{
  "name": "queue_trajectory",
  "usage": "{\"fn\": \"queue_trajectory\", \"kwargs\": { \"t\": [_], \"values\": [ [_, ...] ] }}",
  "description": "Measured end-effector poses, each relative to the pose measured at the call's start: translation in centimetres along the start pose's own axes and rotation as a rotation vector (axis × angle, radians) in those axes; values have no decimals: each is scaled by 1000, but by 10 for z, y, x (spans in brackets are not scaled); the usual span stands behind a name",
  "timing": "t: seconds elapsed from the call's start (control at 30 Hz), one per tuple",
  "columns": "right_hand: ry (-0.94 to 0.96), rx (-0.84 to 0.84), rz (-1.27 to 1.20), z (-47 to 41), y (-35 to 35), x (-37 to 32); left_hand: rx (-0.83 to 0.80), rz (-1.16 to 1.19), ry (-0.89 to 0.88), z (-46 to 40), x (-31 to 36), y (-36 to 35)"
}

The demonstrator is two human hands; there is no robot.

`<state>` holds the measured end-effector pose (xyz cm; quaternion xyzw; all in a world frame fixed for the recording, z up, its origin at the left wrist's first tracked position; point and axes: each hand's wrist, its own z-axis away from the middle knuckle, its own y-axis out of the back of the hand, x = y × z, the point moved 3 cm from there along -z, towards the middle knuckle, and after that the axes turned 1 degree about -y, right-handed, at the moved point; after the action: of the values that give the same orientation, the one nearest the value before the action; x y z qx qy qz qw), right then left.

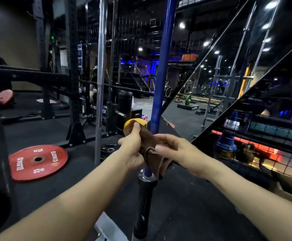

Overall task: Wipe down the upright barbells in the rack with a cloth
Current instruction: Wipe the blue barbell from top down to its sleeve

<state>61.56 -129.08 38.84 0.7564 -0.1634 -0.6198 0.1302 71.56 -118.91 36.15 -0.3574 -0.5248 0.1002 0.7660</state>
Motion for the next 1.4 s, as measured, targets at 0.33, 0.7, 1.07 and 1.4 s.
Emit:
{"fn": "queue_trajectory", "kwargs": {
  "t": [0.33, 0.7, 1.07, 1.4],
  "values": [
    [-32, 406, 194, 7, 29, -28, 2, -835, -432, 36, 15, -8],
    [-105, 520, -660, -11, 19, -25, -364, -752, -811, 43, 1, -22],
    [409, 490, 483, -30, 12, -12, -334, -197, -280, 31, 14, -42],
    [555, 949, 1363, -90, 38, -60, -38, -692, -535, -3, 36, -10]
  ]
}}
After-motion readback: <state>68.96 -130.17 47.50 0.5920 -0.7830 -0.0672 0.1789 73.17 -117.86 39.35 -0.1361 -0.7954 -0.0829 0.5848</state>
